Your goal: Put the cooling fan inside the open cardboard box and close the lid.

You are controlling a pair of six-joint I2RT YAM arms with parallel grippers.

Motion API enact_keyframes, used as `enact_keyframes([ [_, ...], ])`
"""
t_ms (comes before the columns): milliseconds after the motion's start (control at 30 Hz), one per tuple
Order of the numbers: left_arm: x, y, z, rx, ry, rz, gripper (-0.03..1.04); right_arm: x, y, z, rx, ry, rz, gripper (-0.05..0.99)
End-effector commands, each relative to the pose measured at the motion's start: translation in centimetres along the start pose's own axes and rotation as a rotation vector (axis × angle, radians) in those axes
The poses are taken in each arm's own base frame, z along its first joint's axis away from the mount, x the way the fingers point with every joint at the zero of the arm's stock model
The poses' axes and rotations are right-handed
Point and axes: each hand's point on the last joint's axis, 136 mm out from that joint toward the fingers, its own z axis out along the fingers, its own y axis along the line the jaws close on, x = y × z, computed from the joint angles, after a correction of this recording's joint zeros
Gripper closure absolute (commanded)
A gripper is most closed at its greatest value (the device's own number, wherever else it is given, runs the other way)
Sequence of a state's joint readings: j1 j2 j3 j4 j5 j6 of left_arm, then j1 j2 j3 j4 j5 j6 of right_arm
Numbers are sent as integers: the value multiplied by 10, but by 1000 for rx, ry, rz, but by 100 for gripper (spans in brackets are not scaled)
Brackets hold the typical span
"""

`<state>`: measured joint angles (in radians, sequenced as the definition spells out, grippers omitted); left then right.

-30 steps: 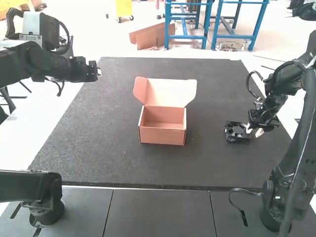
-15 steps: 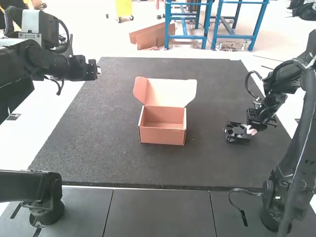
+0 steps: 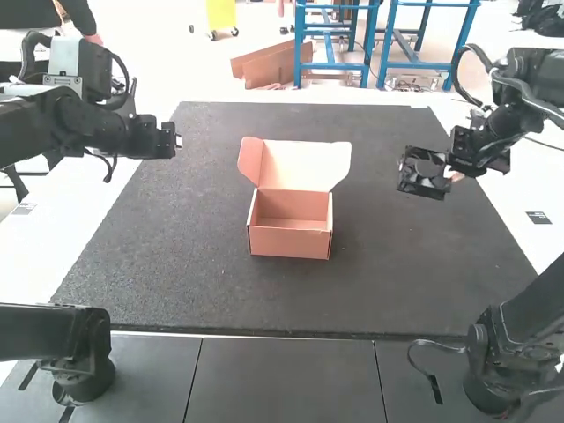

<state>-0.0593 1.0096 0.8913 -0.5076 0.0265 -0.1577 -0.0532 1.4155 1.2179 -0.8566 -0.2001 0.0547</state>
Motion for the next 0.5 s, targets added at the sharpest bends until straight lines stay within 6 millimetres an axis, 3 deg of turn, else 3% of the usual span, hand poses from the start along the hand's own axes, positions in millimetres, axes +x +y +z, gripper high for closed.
enact_keyframes([
  [0,-2,-2,-4,7,-27,24,4,-5,54,-32,-104,-57,56,94],
  [200,6,-2,0,6,-21,46,4,28,128,-54,-205,16,51,94],
  [467,5,-2,-1,6,-27,50,4,64,175,-57,-237,76,-17,94],
])
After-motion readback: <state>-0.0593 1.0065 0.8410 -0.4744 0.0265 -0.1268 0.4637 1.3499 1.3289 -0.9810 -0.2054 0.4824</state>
